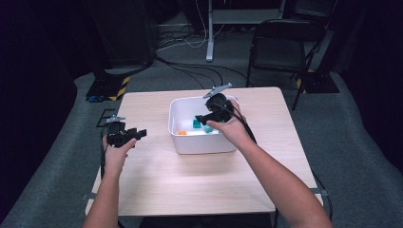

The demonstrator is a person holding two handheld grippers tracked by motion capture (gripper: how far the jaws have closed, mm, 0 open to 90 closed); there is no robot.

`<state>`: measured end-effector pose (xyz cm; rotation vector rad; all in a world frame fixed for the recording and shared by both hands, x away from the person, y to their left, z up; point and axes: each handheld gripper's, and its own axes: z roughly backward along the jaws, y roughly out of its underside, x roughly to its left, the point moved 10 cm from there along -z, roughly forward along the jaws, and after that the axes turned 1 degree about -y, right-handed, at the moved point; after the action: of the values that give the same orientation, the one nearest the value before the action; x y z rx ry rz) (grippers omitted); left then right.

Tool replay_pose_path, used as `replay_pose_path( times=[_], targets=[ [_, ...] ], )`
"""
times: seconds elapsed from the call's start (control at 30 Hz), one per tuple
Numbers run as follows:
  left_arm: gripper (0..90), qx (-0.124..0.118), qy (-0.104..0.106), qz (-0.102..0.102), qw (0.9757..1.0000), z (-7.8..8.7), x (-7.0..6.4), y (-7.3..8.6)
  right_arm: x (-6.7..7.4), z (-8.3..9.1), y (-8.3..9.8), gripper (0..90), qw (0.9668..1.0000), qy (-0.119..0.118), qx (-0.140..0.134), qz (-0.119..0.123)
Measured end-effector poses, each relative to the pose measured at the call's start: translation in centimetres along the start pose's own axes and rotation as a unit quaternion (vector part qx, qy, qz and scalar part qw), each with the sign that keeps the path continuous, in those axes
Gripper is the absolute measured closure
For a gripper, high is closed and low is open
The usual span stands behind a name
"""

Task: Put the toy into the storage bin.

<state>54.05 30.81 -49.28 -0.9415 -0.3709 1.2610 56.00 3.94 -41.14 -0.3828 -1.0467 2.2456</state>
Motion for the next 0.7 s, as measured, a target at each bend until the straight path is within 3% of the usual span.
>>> replay_pose_path(
  times=[0.2,0.33,0.53,0.7],
  targets=[
    [44.1,-0.005,0.002,-0.011,0.9999,0.3,-0.1,-0.4,-0.9,2.2,1.1,34.6,0.9998,0.014,-0.008,-0.009],
    [44.1,-0.005,0.001,-0.003,1.0000,0.3,-0.3,-0.4,-1.4,3.5,1.6,34.2,0.9996,0.023,-0.014,-0.011],
    [44.1,-0.007,0.000,-0.011,0.9999,0.3,-0.3,-0.5,-1.1,5.6,2.6,33.9,0.9992,0.020,-0.032,-0.011],
    [44.1,-0.007,-0.001,-0.015,0.9999,0.4,-0.2,-0.5,-0.5,6.5,4.2,33.9,0.9994,0.025,-0.023,0.005]
  ],
)
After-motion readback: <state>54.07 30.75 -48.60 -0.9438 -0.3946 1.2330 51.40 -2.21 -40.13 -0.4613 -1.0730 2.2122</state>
